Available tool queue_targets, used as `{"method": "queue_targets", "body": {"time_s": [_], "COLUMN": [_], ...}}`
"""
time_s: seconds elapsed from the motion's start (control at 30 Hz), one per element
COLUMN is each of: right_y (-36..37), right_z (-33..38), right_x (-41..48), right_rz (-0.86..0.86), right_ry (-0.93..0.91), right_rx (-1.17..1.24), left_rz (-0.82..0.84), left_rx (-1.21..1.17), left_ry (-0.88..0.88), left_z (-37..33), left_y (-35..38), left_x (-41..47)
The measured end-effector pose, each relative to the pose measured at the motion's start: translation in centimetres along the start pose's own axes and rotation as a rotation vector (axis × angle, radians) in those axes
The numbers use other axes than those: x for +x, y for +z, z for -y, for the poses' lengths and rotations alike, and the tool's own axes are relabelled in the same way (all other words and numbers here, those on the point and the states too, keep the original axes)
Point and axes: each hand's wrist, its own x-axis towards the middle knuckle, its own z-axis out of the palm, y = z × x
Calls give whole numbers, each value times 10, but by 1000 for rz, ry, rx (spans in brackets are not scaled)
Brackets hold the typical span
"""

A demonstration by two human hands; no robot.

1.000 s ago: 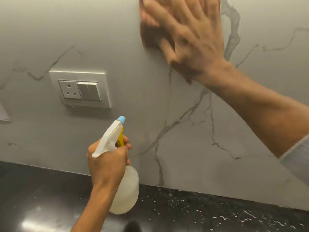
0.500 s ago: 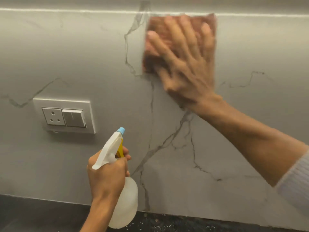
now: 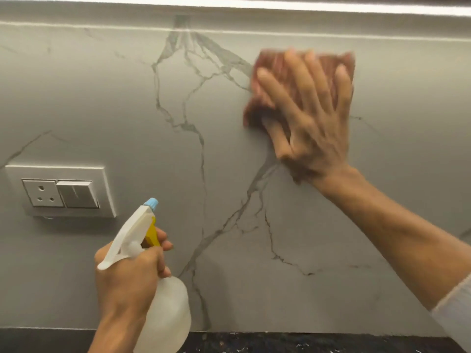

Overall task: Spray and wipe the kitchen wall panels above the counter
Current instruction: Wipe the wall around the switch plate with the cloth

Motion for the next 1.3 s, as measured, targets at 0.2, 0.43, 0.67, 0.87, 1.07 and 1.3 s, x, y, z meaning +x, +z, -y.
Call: {"method": "queue_targets", "body": {"time_s": [0.2, 0.43, 0.67, 0.87, 1.07, 1.3], "right_y": [19, 22, 0, 33, 22, -30], "right_z": [56, 111, 14, 86, 124, -22], "right_x": [-46, -288, -300, -208, -330, -349], "right_rz": [-28, 535, 482, 137, 557, 563], "right_ry": [-124, -696, -693, -154, -748, -602], "right_rx": [107, -48, -70, 96, 51, -48], "left_rz": [37, 50, 81, 65, 91, 135], "left_rx": [30, 45, 83, 84, 143, 152], "left_ry": [46, -4, -7, -11, -15, -28], "left_z": [2, 34, 45, 50, 63, 65], "left_y": [11, 14, 9, 23, 22, 27], "left_x": [-2, -24, -34, -42, -58, -78]}}
